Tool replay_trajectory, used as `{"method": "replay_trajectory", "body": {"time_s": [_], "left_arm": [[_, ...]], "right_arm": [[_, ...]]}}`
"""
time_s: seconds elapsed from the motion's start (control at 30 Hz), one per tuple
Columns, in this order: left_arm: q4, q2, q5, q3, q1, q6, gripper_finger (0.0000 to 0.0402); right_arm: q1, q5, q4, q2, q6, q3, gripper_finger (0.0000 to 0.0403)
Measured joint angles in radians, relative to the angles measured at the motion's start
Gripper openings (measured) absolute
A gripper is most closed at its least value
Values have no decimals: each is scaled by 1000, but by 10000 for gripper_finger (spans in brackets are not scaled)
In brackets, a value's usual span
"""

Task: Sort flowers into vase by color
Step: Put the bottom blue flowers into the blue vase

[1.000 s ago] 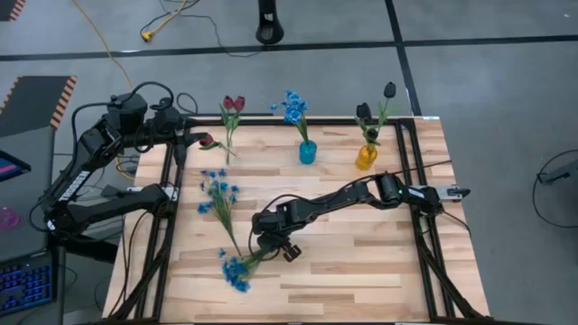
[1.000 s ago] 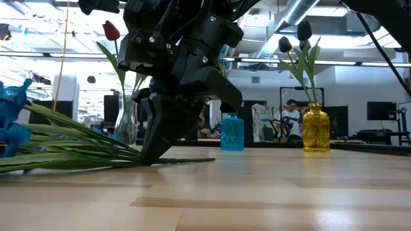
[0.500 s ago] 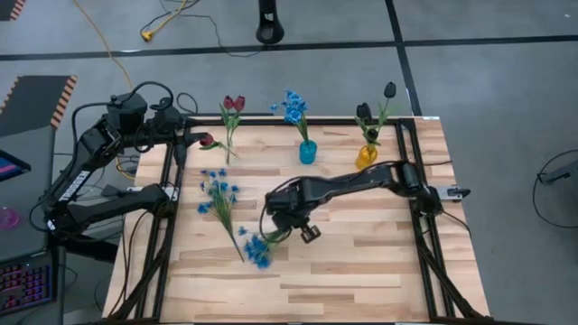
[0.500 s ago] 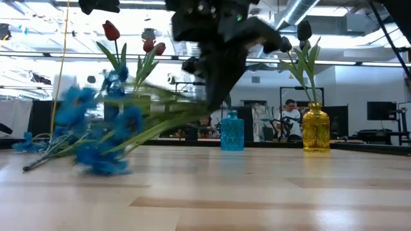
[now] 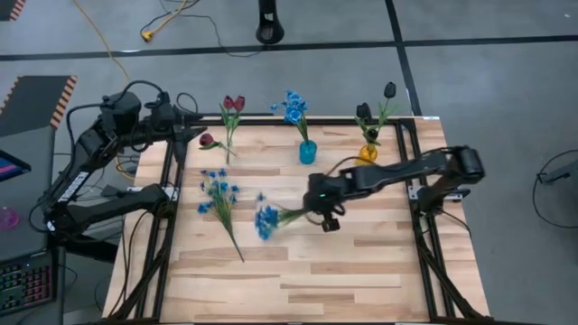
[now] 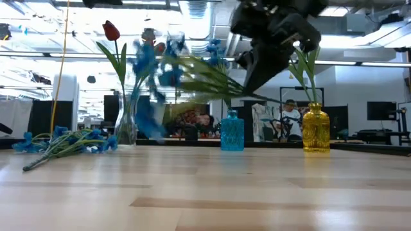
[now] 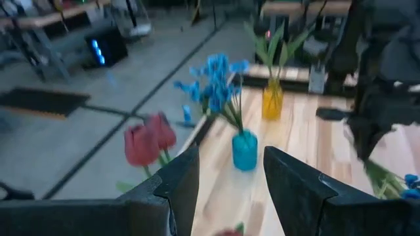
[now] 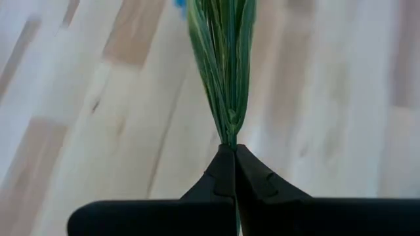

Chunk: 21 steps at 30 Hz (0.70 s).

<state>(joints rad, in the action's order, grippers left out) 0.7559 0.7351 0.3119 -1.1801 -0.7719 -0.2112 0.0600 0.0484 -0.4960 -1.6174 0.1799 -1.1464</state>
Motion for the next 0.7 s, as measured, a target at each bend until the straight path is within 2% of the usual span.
{"method": "replay_trajectory", "body": {"time_s": [0.2, 0.37, 0.5, 0.7], "left_arm": [[-126, -2, 105, 0, 1, 26, 160], [-184, 28, 178, 0, 34, 68, 160], [-217, 66, 215, 0, 117, 80, 160], [-299, 137, 180, 0, 278, 56, 160]], "right_arm": [[-16, -106, 483, 156, -25, 250, 25], [-44, -123, 787, 186, -13, 337, 21], [-65, -156, 890, 186, 26, 342, 24], [-88, -218, 981, 186, 64, 342, 22]]}}
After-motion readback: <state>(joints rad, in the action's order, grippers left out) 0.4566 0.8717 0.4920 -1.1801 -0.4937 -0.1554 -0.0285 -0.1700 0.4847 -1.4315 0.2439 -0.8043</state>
